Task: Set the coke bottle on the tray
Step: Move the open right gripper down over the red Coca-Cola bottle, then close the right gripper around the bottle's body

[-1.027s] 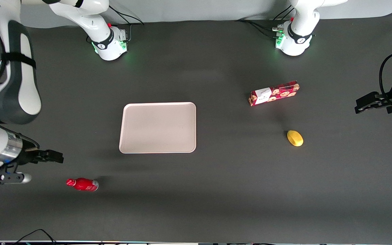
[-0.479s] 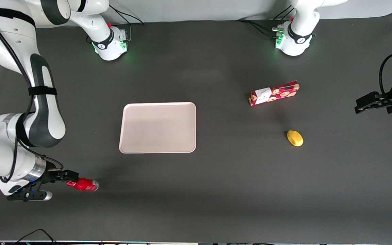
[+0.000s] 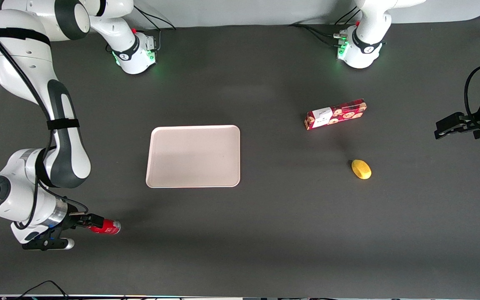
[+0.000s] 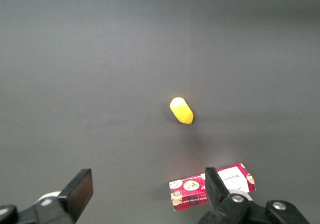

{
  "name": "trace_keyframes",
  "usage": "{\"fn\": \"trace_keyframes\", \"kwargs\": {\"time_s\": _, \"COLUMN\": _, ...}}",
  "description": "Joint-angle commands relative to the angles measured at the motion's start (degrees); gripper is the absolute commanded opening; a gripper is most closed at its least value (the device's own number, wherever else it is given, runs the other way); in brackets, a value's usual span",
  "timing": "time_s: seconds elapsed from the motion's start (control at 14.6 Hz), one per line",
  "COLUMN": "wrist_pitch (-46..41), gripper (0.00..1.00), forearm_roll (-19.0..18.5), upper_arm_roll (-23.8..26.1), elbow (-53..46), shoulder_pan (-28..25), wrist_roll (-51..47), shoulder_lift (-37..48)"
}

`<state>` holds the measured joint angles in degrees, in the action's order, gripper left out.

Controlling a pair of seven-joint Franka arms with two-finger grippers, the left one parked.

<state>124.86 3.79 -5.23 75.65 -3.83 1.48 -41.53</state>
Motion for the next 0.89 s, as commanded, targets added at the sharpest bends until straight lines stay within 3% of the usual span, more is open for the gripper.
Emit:
{"fn": "trace_keyframes", "kwargs": {"time_s": 0.0, "wrist_pitch": 1.0, "gripper": 0.86, "forearm_roll": 1.4, "upper_arm_roll": 0.2, "elbow": -1.8, "shoulder_pan": 0.0, "wrist_roll": 1.8, "shoulder_lift": -1.6}}
{"fn": "trace_keyframes", "kwargs": {"time_s": 0.14, "wrist_pitch": 1.0, "gripper": 0.59, "forearm_roll": 1.5, "upper_arm_roll": 0.2, "elbow": -1.7, "shoulder_pan": 0.0, "wrist_roll": 1.8, "shoulder_lift": -1.6}}
{"fn": "trace_keyframes", "kwargs": {"time_s": 0.48, "wrist_pitch": 0.9, "gripper": 0.05, "forearm_roll": 1.3, "upper_arm_roll": 0.3, "elbow": -1.7, "shoulder_pan": 0.0, "wrist_roll": 1.9, "shoulder_lift": -1.6}}
{"fn": "trace_keyframes", "kwargs": {"time_s": 0.55, "wrist_pitch": 0.9, "gripper": 0.00, "forearm_roll": 1.3, "upper_arm_roll": 0.3, "elbow": -1.7, "shoulder_pan": 0.0, "wrist_roll": 1.9, "shoulder_lift": -1.6}}
{"fn": "trace_keyframes", "kwargs": {"time_s": 0.82, "wrist_pitch": 0.5, "gripper": 0.00, "forearm_roll": 1.4, "upper_arm_roll": 0.2, "elbow": -1.9, "shoulder_pan": 0.0, "wrist_roll": 1.6, "shoulder_lift": -1.5}}
